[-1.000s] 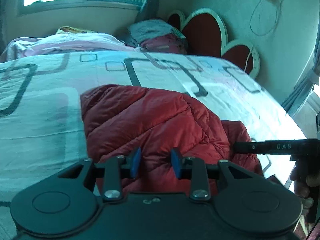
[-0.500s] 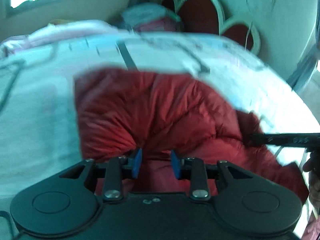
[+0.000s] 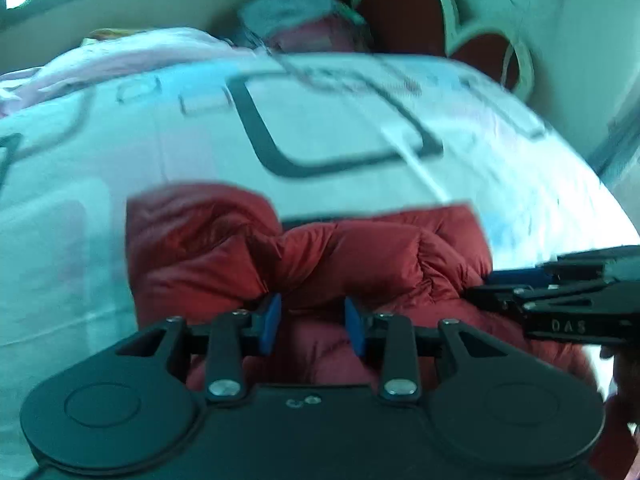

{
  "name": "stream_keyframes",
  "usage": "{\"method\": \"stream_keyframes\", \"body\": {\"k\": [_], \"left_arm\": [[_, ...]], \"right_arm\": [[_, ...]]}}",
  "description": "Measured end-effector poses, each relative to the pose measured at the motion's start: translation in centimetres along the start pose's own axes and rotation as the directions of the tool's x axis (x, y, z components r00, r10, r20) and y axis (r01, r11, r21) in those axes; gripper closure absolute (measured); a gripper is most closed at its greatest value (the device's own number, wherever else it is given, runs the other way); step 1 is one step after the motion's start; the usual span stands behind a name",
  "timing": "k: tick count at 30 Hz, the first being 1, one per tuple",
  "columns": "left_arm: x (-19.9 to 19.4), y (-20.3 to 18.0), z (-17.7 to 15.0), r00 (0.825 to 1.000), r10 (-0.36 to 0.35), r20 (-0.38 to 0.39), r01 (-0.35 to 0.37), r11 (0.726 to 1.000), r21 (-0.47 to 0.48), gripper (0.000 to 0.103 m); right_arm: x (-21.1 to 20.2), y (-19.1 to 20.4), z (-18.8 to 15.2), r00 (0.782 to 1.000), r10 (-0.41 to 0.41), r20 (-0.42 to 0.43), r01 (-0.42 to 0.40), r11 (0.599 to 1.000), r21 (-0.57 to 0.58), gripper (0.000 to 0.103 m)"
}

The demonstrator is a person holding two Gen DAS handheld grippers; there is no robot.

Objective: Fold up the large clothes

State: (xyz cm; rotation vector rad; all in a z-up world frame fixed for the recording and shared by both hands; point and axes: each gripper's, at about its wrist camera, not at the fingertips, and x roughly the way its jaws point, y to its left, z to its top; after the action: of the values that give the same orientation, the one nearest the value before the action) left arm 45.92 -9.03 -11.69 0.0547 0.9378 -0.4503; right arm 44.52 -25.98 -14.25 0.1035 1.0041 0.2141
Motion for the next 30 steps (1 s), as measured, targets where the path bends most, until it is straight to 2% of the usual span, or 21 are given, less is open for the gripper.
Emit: {"method": "stream_keyframes", "body": {"k": [4, 6, 9, 10, 12, 14, 17, 19, 22, 23, 26, 30], "left_arm": [[-0.5, -0.5, -0.4, 1.0, 0.021, 0.008, -0.021, 0.999, 0.032, 0.068], [-3.1, -1.2, -1.1, 0.998, 0.025, 0.055, -0.027, 0.999, 0.042, 0.069], [-8.1, -2.8, -3.3, 0.991, -0.031, 0.13, 0.024, 0.998, 0.056, 0.068], [-9.8, -3.5, -4.5, 0.989, -0.052, 0.138, 0.043, 0.997, 0.065, 0.072], [-12.4, -4.5, -7.0, 0.985, -0.081, 0.152, 0.072, 0.995, 0.064, 0.074], [-14.0, -5.7, -9.4, 0.986, -0.099, 0.134, 0.095, 0.995, 0.036, 0.078], [-14.9, -7.5, -12.5, 0.992, -0.064, 0.104, 0.057, 0.996, 0.072, 0.078], [-14.1, -7.9, -13.8, 0.997, -0.042, 0.071, 0.038, 0.997, 0.063, 0.078], [-12.5, -8.2, -15.3, 0.999, 0.012, 0.039, -0.016, 0.995, 0.098, 0.079], [-11.9, -7.9, -15.7, 0.999, 0.009, 0.034, -0.011, 0.997, 0.074, 0.079], [-11.0, -7.4, -16.1, 0.999, 0.019, 0.033, -0.021, 0.999, 0.047, 0.079], [-12.3, -7.3, -15.1, 0.999, 0.021, 0.04, -0.023, 0.999, 0.031, 0.08]], "right_arm": [[0.0, -1.0, -0.6, 1.0, 0.028, -0.008, -0.028, 1.0, 0.013, 0.07], [-3.1, -0.9, -0.8, 0.998, 0.035, 0.061, -0.035, 0.999, 0.013, 0.07], [-8.7, -1.2, -2.5, 0.982, 0.118, 0.15, -0.119, 0.993, -0.005, 0.07], [-10.6, -1.0, -3.5, 0.975, 0.143, 0.169, -0.14, 0.99, -0.025, 0.07], [-13.3, -0.2, -5.5, 0.969, 0.17, 0.181, -0.159, 0.985, -0.072, 0.07], [-14.8, 0.4, -7.8, 0.971, 0.171, 0.166, -0.154, 0.982, -0.109, 0.07], [-15.4, 1.7, -11.0, 0.974, 0.182, 0.138, -0.161, 0.975, -0.152, 0.07], [-13.7, 2.5, -12.6, 0.98, 0.177, 0.094, -0.16, 0.973, -0.165, 0.07], [-10.2, 2.9, -14.3, 0.988, 0.152, 0.036, -0.145, 0.976, -0.162, 0.07], [-9.2, 2.9, -15.0, 0.989, 0.148, 0.026, -0.142, 0.976, -0.163, 0.07], [-7.2, 2.5, -15.8, 0.988, 0.149, 0.038, -0.142, 0.978, -0.151, 0.07], [-8.6, 2.6, -14.8, 0.989, 0.145, 0.02, -0.14, 0.978, -0.154, 0.07]]}}
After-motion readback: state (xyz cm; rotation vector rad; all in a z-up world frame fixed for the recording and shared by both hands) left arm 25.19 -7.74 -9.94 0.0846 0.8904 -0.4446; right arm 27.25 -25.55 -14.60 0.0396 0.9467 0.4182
